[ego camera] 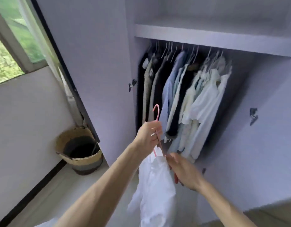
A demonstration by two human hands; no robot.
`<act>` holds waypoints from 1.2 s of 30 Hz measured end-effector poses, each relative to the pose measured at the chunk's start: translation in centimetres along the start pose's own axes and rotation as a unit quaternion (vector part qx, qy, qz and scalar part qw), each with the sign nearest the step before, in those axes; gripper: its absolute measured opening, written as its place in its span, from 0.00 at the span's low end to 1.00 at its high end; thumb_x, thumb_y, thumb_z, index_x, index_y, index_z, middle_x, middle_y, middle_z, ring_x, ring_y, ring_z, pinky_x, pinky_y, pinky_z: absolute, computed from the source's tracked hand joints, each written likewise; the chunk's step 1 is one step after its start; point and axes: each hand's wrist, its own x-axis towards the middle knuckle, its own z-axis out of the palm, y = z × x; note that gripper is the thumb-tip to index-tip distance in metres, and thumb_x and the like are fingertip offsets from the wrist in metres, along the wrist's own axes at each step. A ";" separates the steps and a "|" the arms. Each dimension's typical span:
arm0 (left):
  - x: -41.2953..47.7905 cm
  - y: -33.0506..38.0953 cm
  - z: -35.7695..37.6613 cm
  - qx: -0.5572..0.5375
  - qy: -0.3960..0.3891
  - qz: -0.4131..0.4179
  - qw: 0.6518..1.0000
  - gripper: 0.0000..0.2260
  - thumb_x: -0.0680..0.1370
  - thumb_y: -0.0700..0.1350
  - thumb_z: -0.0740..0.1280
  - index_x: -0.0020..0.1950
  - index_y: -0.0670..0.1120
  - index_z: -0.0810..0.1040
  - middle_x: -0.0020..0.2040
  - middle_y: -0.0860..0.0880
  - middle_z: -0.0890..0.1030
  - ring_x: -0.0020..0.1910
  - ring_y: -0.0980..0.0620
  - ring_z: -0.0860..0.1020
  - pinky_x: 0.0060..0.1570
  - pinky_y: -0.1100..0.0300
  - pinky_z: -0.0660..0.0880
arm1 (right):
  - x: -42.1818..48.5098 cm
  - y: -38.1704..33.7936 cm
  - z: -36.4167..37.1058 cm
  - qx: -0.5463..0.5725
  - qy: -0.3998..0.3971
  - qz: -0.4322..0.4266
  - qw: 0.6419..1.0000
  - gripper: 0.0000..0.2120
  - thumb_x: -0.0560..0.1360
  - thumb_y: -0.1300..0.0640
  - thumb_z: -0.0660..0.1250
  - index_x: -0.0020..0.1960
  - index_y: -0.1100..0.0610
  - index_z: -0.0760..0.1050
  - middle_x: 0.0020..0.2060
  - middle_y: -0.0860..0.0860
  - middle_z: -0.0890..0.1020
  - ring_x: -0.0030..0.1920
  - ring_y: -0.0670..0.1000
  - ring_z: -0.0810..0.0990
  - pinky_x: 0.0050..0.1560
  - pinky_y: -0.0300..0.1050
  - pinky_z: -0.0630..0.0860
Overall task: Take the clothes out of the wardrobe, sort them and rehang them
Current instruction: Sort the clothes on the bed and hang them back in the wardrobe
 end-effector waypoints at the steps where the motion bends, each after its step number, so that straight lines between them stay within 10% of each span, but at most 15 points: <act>1: 0.5 0.1 1.2 -0.004 -0.015 -0.009 1.000 0.01 0.75 0.40 0.67 0.46 0.44 0.77 0.48 0.44 0.76 0.50 0.45 0.73 0.49 0.56 0.68 | -0.7 0.3 -0.7 0.024 0.020 0.002 1.000 0.26 0.78 0.32 0.51 0.44 0.55 0.71 0.28 0.43 0.78 0.24 0.45 0.74 0.31 0.42 0.71; 15: 3.0 2.3 17.3 0.159 -0.200 0.025 0.966 0.05 0.79 0.41 0.66 0.54 0.43 0.77 0.51 0.43 0.78 0.52 0.44 0.80 0.57 0.54 0.76 | -5.9 0.2 -11.8 0.117 0.128 0.052 0.983 0.08 0.76 0.55 0.69 0.45 0.57 0.70 0.28 0.51 0.76 0.23 0.51 0.73 0.22 0.39 0.65; 19: 3.6 2.3 18.1 0.311 -0.250 0.060 0.915 0.05 0.81 0.46 0.65 0.55 0.50 0.77 0.61 0.45 0.79 0.56 0.45 0.83 0.65 0.44 0.75 | -6.3 0.6 -12.3 0.205 0.163 0.046 0.964 0.09 0.76 0.58 0.68 0.46 0.59 0.68 0.31 0.55 0.70 0.22 0.50 0.66 0.22 0.39 0.59; 23: 4.8 3.9 17.3 0.424 -0.269 0.085 0.861 0.22 0.84 0.56 0.58 0.77 0.52 0.64 0.67 0.51 0.77 0.60 0.50 0.80 0.66 0.48 0.72 | -5.5 0.5 -12.8 0.318 0.203 0.054 0.924 0.07 0.77 0.60 0.69 0.45 0.58 0.70 0.29 0.52 0.67 0.22 0.47 0.62 0.21 0.37 0.54; 36: 12.2 10.7 16.1 0.639 -0.156 0.316 0.684 0.27 0.83 0.55 0.58 0.81 0.52 0.56 0.80 0.47 0.58 0.79 0.48 0.58 0.76 0.52 0.58 | 4.7 2.8 -20.3 0.309 0.332 0.073 0.888 0.08 0.76 0.62 0.68 0.41 0.59 0.71 0.22 0.45 0.67 0.21 0.46 0.63 0.21 0.38 0.58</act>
